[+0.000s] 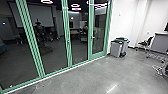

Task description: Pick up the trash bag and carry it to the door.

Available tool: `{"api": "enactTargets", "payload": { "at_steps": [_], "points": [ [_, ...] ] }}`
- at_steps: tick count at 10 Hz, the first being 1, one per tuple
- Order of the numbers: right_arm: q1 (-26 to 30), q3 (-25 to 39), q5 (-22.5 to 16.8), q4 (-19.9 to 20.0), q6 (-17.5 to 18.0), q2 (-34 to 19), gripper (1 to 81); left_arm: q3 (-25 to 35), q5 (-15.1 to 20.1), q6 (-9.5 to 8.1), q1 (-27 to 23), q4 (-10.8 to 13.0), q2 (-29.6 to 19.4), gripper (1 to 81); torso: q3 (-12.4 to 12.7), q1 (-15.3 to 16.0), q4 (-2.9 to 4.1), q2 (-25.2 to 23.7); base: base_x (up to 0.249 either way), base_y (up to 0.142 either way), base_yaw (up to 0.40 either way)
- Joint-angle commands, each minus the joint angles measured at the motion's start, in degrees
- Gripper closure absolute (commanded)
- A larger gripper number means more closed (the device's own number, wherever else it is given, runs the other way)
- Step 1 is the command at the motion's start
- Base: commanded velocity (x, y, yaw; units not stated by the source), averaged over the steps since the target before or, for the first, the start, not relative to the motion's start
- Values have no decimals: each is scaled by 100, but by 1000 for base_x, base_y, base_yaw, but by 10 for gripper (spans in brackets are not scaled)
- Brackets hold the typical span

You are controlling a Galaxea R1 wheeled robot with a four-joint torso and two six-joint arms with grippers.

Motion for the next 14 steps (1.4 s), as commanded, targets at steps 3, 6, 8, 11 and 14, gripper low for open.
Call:
{"api": "enactTargets", "payload": {
  "at_steps": [3,6,8,11,14],
  "points": [
    [240,9,-360,-15,-33,-2,10,-4,295,28,-343,22,-32,811,0,2,0,0,136,0,0],
    [240,0,-360,-15,-33,-2,10,-4,295,28,-344,22,-32,811,0,2,0,0,136,0,0],
    [249,0,-361,-15,-33,7,10,-4,295,28,-344,22,-32,811,0,2,0,0,136,0,0],
    [257,-8,-369,-24,-33,16,10,-4,304,28,-344,40,-14,811,0,2,0,0,136,0,0],
    [292,-8,-369,-33,-33,16,10,-4,304,28,-344,40,-14,811,0,2,0,0,137,0,0]
  ]
}}
